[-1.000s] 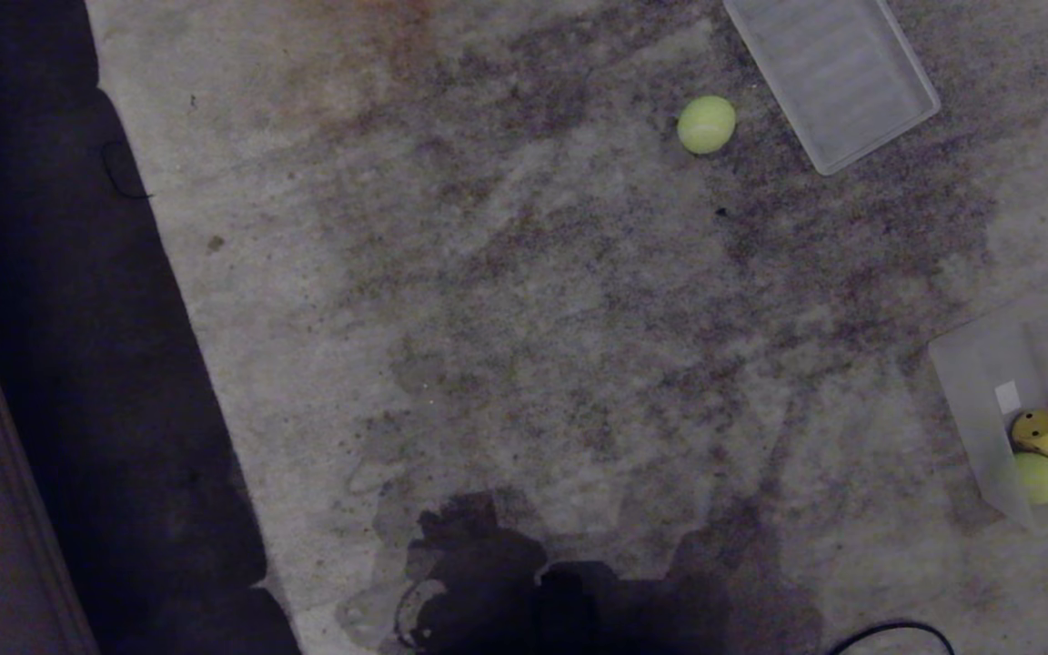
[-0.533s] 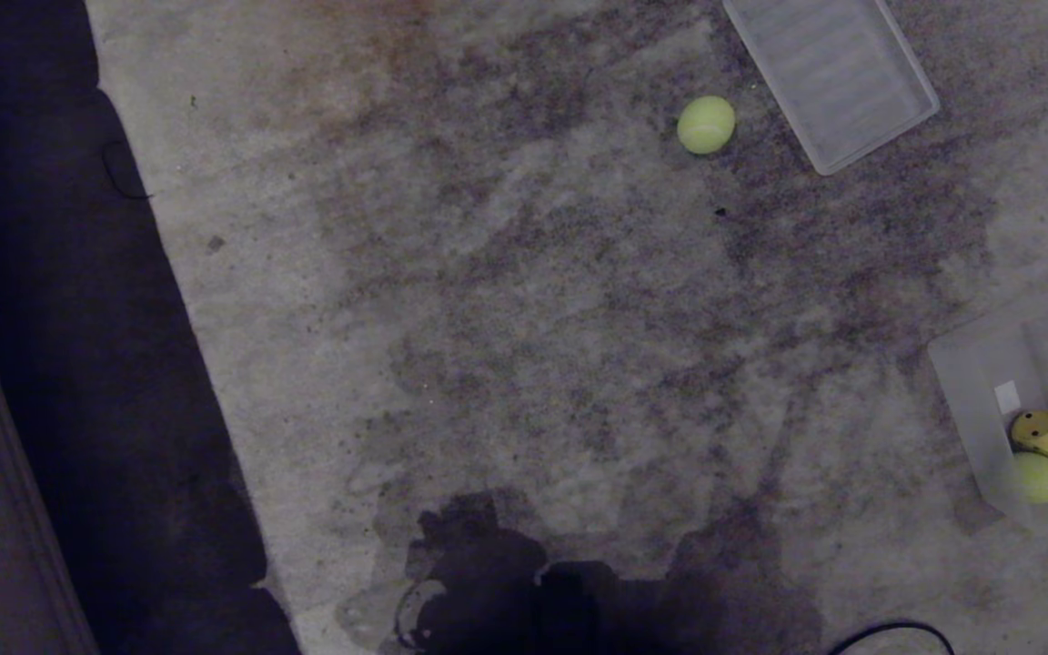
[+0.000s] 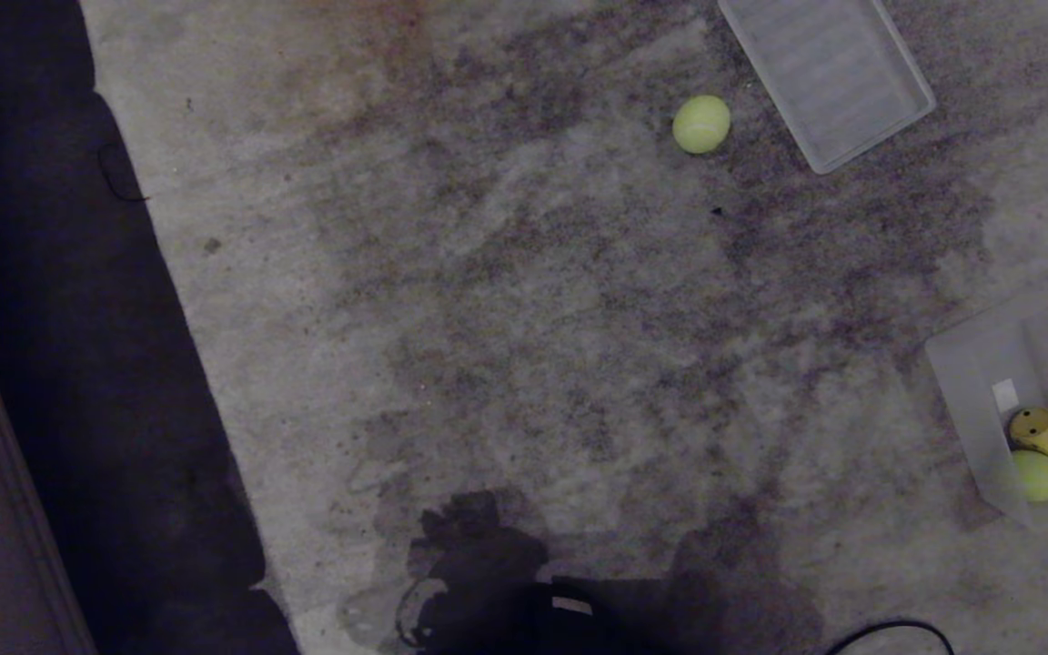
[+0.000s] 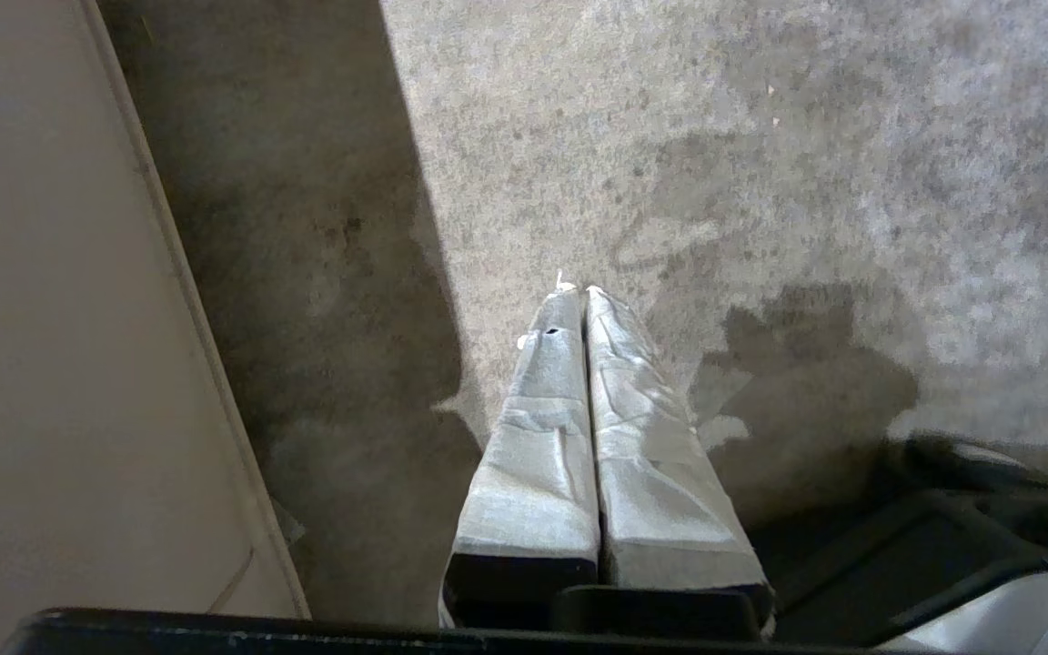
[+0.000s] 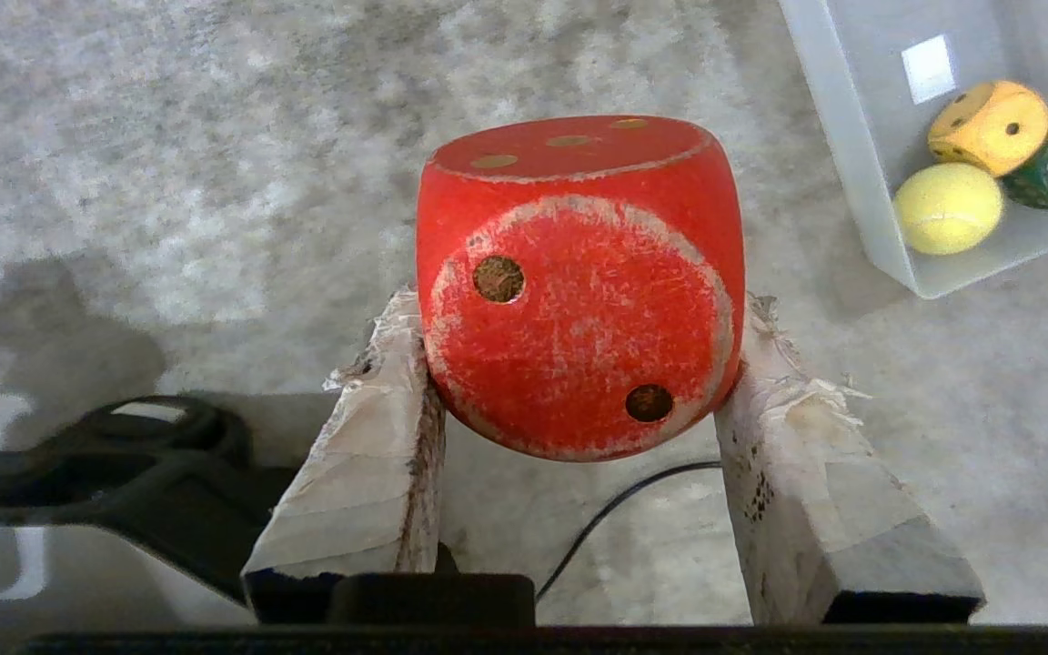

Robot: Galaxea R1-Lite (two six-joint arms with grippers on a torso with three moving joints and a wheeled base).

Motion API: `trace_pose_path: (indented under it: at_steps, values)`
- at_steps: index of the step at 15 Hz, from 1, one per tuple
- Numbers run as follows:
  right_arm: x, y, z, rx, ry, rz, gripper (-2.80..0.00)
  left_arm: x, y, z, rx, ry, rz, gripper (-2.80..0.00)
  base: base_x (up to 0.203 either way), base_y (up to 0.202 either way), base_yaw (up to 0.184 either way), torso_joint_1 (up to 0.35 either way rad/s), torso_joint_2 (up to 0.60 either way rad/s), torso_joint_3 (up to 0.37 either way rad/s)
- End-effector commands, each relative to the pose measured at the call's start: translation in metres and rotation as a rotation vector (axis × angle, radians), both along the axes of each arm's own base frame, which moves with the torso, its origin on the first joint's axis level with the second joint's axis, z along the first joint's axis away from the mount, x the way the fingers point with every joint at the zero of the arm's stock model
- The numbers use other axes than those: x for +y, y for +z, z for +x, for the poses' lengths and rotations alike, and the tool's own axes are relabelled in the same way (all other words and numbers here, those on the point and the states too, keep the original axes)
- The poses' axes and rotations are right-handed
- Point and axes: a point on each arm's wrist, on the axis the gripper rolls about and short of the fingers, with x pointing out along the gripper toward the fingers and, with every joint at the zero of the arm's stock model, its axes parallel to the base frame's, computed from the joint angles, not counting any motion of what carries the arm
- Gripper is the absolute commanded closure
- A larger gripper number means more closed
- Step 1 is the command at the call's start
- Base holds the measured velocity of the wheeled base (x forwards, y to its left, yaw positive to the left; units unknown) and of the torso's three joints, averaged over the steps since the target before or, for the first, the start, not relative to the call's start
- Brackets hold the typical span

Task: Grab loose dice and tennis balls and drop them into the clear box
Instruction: Put the toys in the box

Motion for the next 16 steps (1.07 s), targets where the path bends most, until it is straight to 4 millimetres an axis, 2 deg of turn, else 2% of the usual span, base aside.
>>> trace_pose_path:
  at_steps: [1,16]
  values:
    - [0.0000,-0.0029,0.0011,0.014,0.001,0.001,0.00,0.0000,-0.0003,0.0002,0.002,0.001,-0.003,0.00,0.000,0.000,0.000,0.000,0.00,0.000]
    - [0.0000,-0.0029,0.0011,0.014,0.001,-0.001,0.00,0.0000,-0.0003,0.0002,0.002,-0.001,0.000,0.00,0.001,0.009,-0.150,0.001,0.00,0.003]
